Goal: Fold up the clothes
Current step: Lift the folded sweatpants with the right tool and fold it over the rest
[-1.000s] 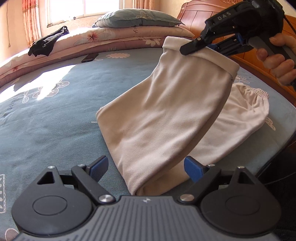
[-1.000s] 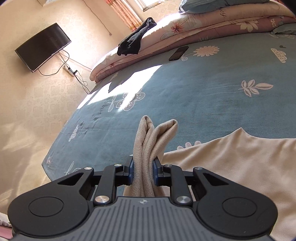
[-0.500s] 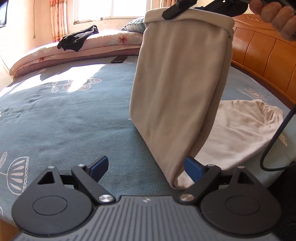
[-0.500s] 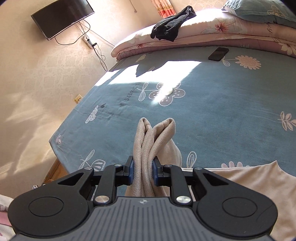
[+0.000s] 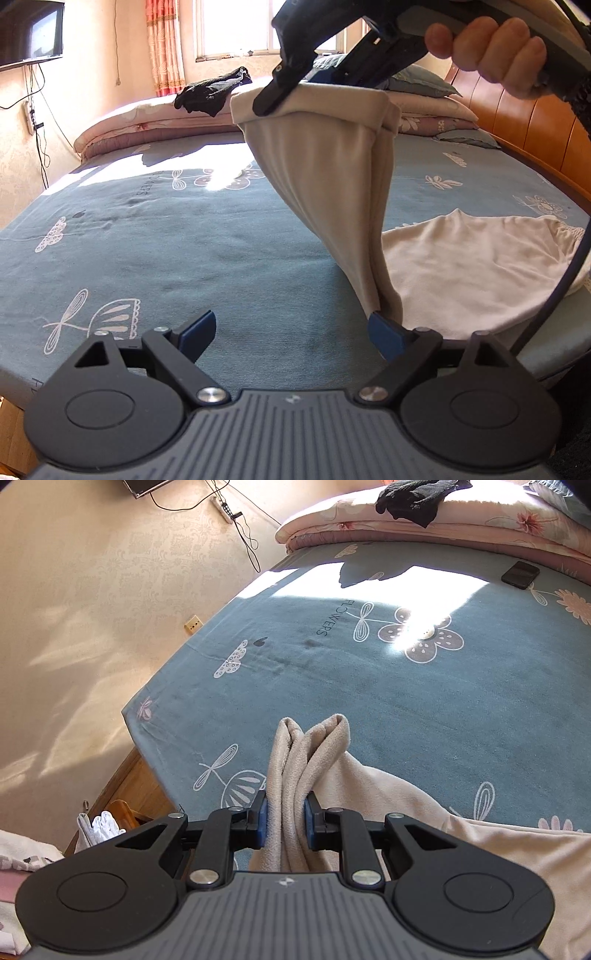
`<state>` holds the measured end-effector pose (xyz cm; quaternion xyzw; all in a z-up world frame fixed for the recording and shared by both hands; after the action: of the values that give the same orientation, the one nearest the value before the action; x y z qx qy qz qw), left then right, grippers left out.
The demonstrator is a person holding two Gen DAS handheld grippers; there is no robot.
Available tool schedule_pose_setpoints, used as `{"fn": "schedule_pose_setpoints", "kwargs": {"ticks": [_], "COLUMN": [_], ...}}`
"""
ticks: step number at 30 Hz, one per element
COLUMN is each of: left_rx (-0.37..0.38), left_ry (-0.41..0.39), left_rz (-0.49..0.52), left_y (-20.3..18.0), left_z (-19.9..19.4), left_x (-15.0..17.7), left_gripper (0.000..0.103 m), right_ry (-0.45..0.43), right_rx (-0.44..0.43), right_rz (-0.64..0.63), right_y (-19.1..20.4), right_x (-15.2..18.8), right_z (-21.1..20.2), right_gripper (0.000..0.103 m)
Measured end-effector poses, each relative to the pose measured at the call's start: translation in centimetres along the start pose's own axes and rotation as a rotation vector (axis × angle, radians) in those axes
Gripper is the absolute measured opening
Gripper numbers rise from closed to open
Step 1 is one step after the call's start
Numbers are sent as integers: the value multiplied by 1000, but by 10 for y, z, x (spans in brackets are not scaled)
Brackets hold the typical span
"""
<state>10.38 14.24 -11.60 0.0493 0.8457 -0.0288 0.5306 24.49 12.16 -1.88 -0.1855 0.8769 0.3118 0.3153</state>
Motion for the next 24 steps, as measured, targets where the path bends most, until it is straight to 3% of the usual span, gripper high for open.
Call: {"fn": "schedule_pose_setpoints", "kwargs": {"ticks": [2, 7, 11, 15, 20, 24], "left_rx": [-23, 10, 49, -5, 38, 26], "left_ry": [5, -28, -53, -46, 2, 58], "left_rz": [-20, -83, -208, -204, -201, -145], "left_y": [8, 18, 34, 45, 38, 29], "left_z": [-3, -20, -30, -29, -19, -6], "left_x": [1, -11, -23, -20, -7, 4], "left_gripper": [90, 90, 90, 92, 92, 92], "right_ry": [8, 27, 46, 58, 32, 18], "right_rx": [-4, 10, -5, -22, -48, -39], "right_rz": [19, 45, 49, 74, 120, 142], "right_y": [2, -4, -7, -10, -22, -43], "right_x": [0, 0, 6, 13, 10, 13], "right_z": [8, 28, 40, 45, 33, 24], "right_gripper": [23, 23, 23, 23, 23, 23]}}
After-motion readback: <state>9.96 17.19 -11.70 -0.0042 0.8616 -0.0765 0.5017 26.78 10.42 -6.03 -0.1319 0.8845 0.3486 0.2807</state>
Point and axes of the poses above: each gripper's, at about its wrist camera, not at the fingertips, and z roughly the way its jaws point, y to its left, x to its underside, the point moved 10 cm from there along z, roughly the way its jaws point, and after that the axes turned 13 degrees about -y, right-handed, at the moved point
